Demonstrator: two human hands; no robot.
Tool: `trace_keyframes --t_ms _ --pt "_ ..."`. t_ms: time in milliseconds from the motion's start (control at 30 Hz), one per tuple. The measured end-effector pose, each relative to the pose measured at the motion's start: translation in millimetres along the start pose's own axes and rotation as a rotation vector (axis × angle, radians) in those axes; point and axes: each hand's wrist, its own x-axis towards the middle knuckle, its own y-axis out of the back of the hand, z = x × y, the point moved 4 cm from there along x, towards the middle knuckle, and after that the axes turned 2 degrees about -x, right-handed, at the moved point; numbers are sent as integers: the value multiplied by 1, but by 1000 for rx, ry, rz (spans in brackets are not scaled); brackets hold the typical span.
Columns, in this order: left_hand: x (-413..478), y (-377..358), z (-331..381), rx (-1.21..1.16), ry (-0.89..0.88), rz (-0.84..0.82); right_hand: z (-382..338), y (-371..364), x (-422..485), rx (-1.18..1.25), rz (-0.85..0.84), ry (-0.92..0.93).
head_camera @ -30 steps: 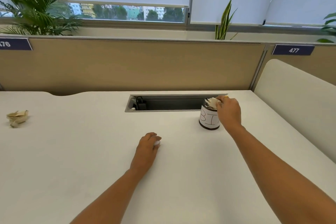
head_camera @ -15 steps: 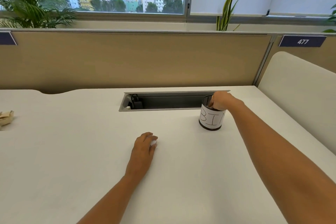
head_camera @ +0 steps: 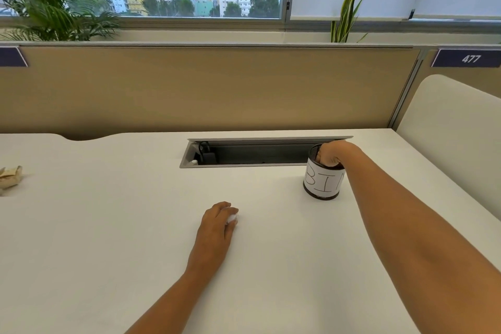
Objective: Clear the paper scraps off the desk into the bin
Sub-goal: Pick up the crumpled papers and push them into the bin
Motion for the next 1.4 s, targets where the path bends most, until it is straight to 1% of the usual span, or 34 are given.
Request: trace_keyframes --t_ms 133,267,367,500,600,867,1033,1233,1400 --pt "1 0 0 20 -13 5 0 3 -3 41 25 12" --pt "0 0 1 48 -21 2 3 5 -4 142 42 2" --pt "0 0 2 51 -22 0 6 11 -6 208 98 -22" --pt "0 0 3 61 -21 -3 8 11 -8 284 133 -65" --pt "0 -1 3 67 -20 -8 9 8 -9 298 160 -89" --pt "-1 0 2 69 -25 -12 10 2 -10 325 195 -99" --pt "-1 1 3 64 -24 -17 13 6 -14 446 188 -113" --pt "-3 2 6 62 -28 -19 20 10 -20 670 289 -78" --pt "-2 2 8 71 -33 -28 24 5 -25 715 431 -67"
